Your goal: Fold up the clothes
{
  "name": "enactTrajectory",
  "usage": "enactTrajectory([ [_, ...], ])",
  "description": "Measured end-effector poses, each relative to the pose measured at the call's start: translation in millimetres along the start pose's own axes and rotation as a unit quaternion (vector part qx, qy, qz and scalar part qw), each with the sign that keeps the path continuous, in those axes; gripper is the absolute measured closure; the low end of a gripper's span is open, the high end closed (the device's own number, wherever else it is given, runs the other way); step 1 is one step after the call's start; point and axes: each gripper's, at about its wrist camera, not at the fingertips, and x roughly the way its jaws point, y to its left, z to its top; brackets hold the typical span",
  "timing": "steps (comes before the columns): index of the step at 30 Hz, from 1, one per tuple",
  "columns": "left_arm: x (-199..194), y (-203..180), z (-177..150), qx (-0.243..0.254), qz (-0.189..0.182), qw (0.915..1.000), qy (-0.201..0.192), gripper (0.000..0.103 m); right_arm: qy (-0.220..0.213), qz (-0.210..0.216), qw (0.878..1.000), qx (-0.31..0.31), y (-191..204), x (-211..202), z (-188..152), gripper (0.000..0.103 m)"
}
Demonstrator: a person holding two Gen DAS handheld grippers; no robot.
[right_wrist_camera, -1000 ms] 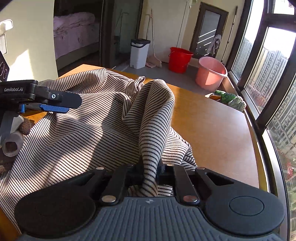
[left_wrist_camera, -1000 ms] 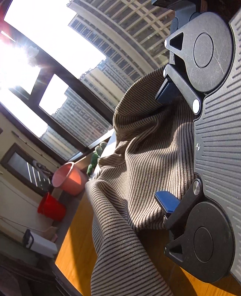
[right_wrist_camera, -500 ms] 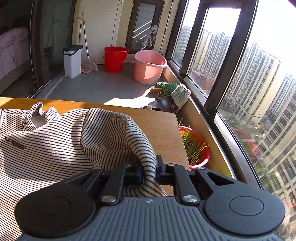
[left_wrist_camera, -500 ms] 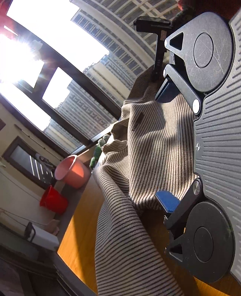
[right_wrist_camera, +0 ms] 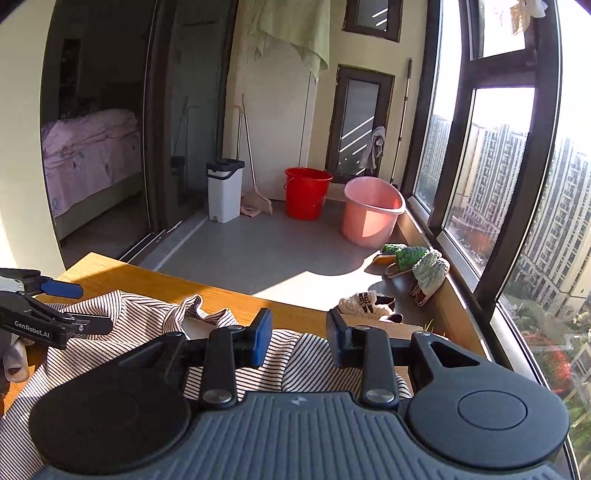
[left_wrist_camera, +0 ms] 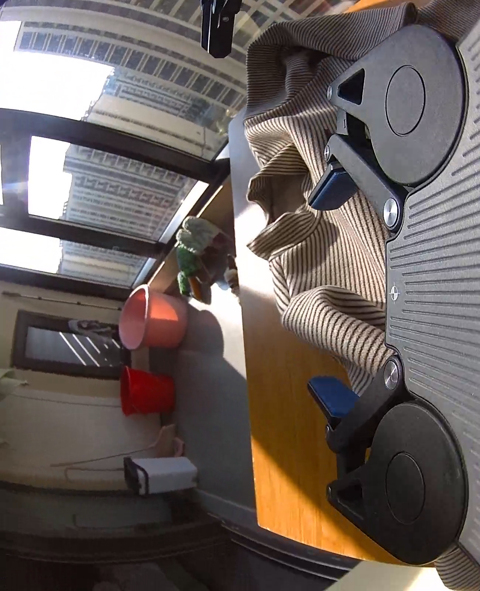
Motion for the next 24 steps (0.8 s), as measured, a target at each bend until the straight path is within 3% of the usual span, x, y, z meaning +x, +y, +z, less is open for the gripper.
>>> enactTrajectory([
  [1, 7, 2, 0, -0.005, 0.007, 0.9999, 0.007, 0.033, 0.001, 0.011, 1.0, -0.012, 10, 12, 1, 0.073],
  [4, 18, 13, -5, -0.026, 0.017, 0.9994, 0.013, 0.062, 0.026, 0.03, 0.999, -0.028, 32, 60, -3, 0.07],
  [5, 18, 18, -11, -0.029, 0.025, 0.9992, 0.011, 0.071, 0.035, 0.028, 0.998, -0.035, 39, 77, -6, 0.069],
  [7, 16, 31, -12, -0.043, 0.028, 0.9987, 0.005, 0.076, 0.058, 0.014, 0.997, -0.044, 44, 103, -15, 0.069],
  [9, 10, 46, -9, -0.057, 0.034, 0.9978, -0.008, 0.076, 0.078, 0.026, 0.996, -0.031, 39, 117, -21, 0.099],
  [15, 0, 75, 6, -0.096, 0.08, 0.991, -0.048, 0.076, 0.037, 0.042, 0.997, 0.057, 7, 113, 6, 0.1],
  [19, -3, 89, 4, -0.121, 0.102, 0.9863, -0.047, 0.075, 0.046, 0.002, 0.995, 0.087, -15, 124, -2, 0.099],
  [21, -14, 90, -2, -0.123, 0.093, 0.9871, -0.045, 0.063, 0.053, -0.021, 0.993, 0.1, -25, 131, -7, 0.096],
  [22, -19, 89, -4, -0.122, 0.086, 0.9877, -0.046, 0.05, 0.057, -0.032, 0.992, 0.106, -31, 134, -10, 0.095],
  [24, -35, 84, -11, -0.12, 0.065, 0.9894, -0.049, 0.043, 0.059, -0.044, 0.991, 0.115, -39, 131, -17, 0.089],
])
